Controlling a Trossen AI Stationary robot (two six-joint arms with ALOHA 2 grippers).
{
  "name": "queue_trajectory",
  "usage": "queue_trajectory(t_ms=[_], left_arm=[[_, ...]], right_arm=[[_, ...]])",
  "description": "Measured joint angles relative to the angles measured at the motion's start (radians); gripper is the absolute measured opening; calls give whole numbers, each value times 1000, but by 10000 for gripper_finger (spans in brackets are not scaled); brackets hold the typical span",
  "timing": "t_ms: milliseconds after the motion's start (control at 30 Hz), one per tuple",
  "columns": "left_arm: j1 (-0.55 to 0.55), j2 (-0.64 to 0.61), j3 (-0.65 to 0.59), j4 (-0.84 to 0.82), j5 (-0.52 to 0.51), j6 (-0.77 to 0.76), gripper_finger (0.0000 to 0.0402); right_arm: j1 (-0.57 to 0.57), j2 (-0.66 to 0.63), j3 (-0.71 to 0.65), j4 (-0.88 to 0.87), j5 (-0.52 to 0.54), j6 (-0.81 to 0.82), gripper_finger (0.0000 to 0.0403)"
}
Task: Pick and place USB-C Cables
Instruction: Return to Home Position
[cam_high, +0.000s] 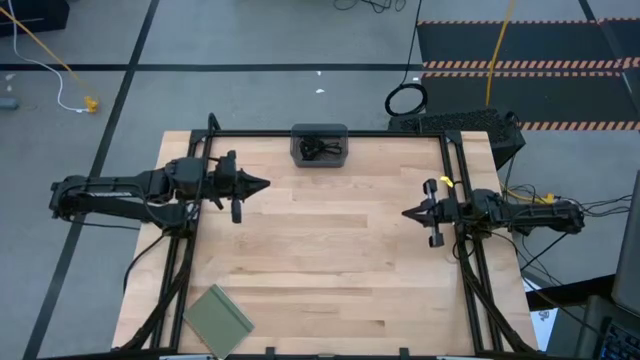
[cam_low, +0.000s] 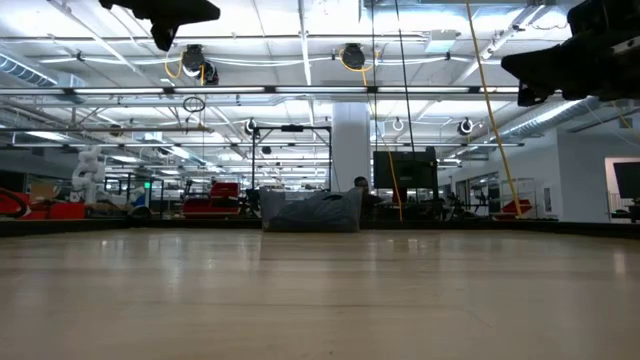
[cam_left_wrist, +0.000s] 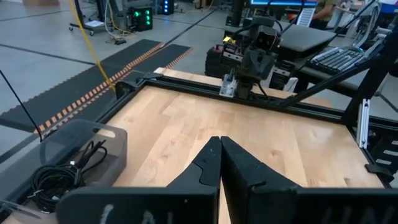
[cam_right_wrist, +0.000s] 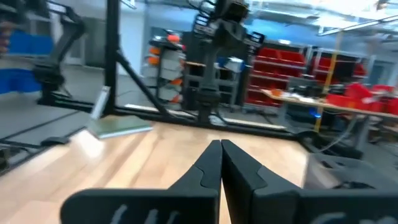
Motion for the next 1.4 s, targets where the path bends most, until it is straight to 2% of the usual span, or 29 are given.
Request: queue_trajectory(t_ms=[200, 667, 967, 1100, 1400], left_arm=[[0, -9, 0, 34, -34, -1, 6], [24, -9, 1, 46, -53, 25, 3], [34, -9, 1, 46, -51, 40, 6], [34, -10, 1, 40, -2, 51, 4], [14, -65, -6, -75, 1, 46, 3]], right_arm=[[0, -66, 0, -89, 105, -51, 0], [-1, -68, -1, -201, 76, -44, 0], [-1, -36, -1, -199, 77, -56, 0], [-1, -32, -2, -176, 78, -49, 0], [-1, -32, -2, -91, 81, -49, 0]])
